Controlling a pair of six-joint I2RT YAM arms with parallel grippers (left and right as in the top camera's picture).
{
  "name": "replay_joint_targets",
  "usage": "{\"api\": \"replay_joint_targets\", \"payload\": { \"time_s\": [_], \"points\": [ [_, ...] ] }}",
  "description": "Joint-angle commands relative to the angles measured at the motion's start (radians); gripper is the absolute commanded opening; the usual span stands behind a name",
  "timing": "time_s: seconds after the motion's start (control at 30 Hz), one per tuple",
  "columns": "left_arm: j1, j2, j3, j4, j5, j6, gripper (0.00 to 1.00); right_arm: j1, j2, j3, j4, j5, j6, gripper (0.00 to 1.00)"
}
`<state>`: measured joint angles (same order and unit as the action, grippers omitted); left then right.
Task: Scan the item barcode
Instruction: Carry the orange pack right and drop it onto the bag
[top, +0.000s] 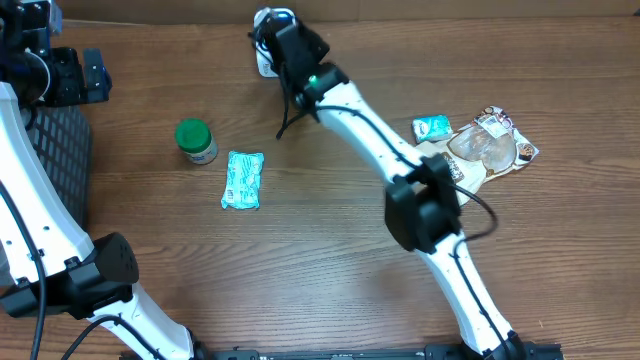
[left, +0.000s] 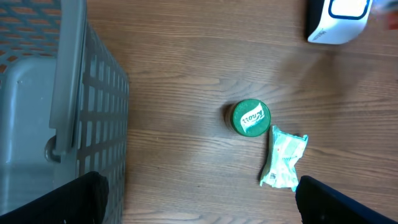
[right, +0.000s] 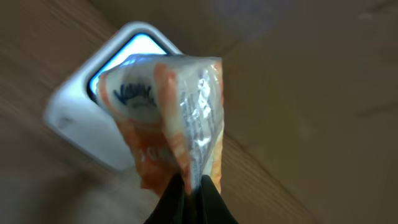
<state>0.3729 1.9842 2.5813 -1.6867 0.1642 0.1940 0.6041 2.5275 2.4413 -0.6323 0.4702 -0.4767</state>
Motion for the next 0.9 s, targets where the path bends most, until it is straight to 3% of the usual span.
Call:
{"api": "replay_joint_targets", "payload": {
  "time_s": [0.0,0.23,0.3,0.47,0.87],
  "points": [
    [-0.001,-0.002,0.004,0.000,0.011,0.008,1.00,0.006,-0.320,0.021,-0.134,-0.194,0.336,0.04],
    [-0.001,-0.002,0.004,0.000,0.011,0.008,0.99,-0.040,-0.581,0.021,-0.580,-0.278,0.626,0.04],
    [-0.001,-0.002,0.004,0.000,0.011,0.008,1.00,-0.080,-0.637,0.021,-0.776,-0.278,0.782,0.04],
    [-0.001,-0.002,0.004,0.000,0.011,0.008,1.00,-0.193,-0.638,0.011,-1.061,-0.280,0.995,0.04],
    [-0.001,-0.002,0.004,0.000,0.011,0.008,1.00,-0.453,-0.619,-0.435,-0.983,-0.398,1.052,0.04]
  ]
}}
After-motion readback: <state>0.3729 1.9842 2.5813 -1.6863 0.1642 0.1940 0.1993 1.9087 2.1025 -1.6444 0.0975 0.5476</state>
